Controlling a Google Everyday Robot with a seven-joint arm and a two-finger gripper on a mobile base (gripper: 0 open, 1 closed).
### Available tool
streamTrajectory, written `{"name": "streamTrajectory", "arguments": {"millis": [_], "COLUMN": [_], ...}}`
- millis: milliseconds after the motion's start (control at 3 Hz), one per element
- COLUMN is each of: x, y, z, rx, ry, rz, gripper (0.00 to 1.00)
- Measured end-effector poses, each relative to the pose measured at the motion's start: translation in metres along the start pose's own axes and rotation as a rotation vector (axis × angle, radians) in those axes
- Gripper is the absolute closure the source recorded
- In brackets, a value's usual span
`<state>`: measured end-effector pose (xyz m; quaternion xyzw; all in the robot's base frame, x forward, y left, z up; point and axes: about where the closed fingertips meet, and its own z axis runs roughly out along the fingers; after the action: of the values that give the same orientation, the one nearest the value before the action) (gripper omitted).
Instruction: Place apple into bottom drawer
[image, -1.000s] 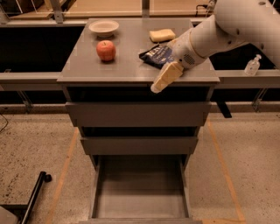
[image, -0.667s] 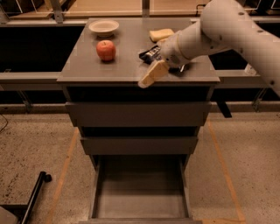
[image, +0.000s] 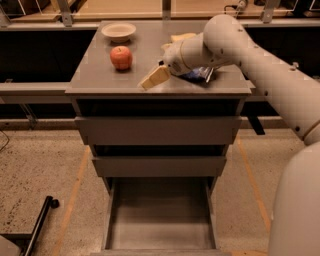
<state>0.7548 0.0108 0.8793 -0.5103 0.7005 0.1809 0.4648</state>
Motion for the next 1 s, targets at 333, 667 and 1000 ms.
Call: {"name": "streamTrajectory", "arguments": {"millis": [333, 667, 1000], "x": [-0.002, 0.0, -0.005], "y": [-0.002, -0.004, -0.011], "z": [0.006, 0.011, 0.034], "rx": [-0.001, 0.027, 0.06], "ry": [-0.008, -0.026, -0.087], "rz": [0.001, 0.022, 0.041], "gripper": [0.0, 0.0, 0.0]}}
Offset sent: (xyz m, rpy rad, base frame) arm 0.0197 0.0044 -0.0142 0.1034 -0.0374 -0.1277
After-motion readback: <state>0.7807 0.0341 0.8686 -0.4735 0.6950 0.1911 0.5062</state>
